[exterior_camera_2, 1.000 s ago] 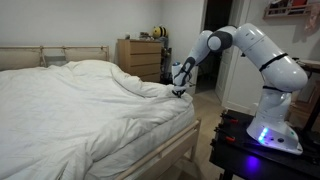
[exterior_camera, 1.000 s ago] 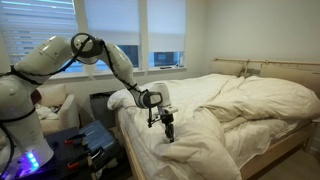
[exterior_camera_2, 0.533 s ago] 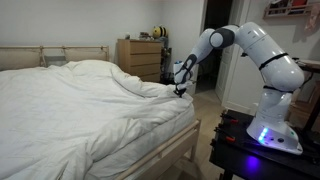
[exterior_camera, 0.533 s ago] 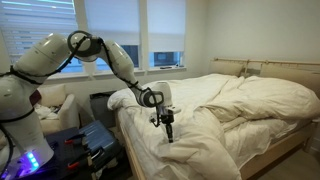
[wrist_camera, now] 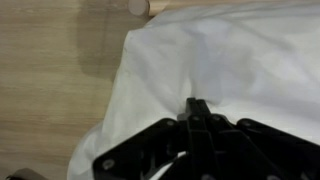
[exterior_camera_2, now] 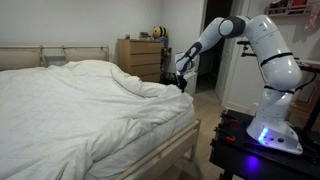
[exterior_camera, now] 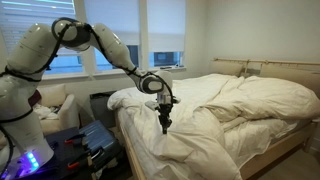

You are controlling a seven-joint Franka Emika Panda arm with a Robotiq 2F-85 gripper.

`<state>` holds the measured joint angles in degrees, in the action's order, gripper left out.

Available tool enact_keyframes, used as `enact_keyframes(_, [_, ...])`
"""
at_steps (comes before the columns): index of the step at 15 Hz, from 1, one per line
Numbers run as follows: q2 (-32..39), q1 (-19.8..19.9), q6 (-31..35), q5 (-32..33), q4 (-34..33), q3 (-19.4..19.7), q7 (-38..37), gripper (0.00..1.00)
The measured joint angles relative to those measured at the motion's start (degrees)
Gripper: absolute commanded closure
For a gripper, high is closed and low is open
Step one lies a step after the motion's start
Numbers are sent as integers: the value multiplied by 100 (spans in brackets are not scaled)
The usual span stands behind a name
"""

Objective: Straighten the blanket on the bed

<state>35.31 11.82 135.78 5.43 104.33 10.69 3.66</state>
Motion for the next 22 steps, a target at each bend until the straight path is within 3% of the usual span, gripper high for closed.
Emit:
enact_keyframes(9, [-984,303,-1380,128,463,-255,2667,100])
enact_keyframes(17, [-1671,723,-1513,485,1094,-98,4526,100])
enact_keyframes(22, [-1998,807,-1505,485,1335,34,5255,100])
